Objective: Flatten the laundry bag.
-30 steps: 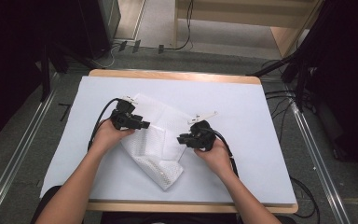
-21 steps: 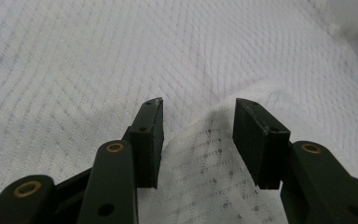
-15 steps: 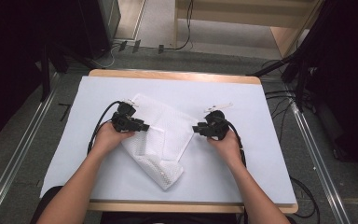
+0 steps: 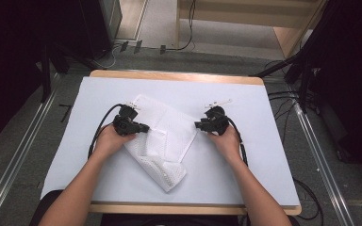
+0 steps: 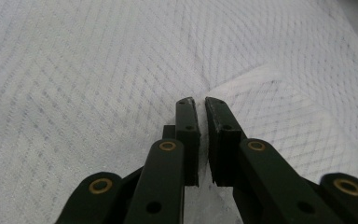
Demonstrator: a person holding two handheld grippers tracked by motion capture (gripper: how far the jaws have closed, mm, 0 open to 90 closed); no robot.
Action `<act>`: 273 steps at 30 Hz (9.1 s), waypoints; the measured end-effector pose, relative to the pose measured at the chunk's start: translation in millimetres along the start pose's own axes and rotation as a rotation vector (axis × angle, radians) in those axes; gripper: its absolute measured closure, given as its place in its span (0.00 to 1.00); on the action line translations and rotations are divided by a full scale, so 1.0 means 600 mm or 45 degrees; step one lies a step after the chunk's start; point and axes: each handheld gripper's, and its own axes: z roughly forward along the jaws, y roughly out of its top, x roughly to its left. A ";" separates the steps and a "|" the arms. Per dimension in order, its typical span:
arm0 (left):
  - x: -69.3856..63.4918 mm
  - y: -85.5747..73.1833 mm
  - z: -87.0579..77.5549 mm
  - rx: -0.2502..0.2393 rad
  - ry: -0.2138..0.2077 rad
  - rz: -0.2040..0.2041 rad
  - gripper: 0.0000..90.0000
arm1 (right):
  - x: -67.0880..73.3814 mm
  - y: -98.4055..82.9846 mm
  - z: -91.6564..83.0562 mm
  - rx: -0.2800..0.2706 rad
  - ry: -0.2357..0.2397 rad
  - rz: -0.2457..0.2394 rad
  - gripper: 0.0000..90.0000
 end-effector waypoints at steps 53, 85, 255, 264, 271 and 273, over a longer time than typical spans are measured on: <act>0.058 -0.032 -0.093 -0.253 -0.031 -0.177 0.93 | -0.131 -0.022 -0.079 -0.053 -0.111 0.265 0.88; 0.063 -0.055 -0.130 -0.261 0.100 -0.213 0.49 | 0.041 0.017 -0.031 0.006 0.167 -0.050 0.93; 0.067 -0.008 -0.025 -0.023 0.056 -0.105 0.93 | -0.007 -0.067 -0.056 -0.030 -0.150 0.013 0.95; 0.066 -0.007 -0.035 -0.050 0.039 -0.134 1.00 | -0.030 -0.049 -0.060 -0.011 -0.068 0.130 1.00; 0.056 -0.015 -0.042 -0.072 0.025 -0.148 1.00 | -0.045 -0.035 -0.059 -0.015 -0.070 0.135 1.00; 0.052 -0.018 -0.045 -0.075 0.024 -0.150 1.00 | -0.049 -0.031 -0.057 -0.012 -0.071 0.136 1.00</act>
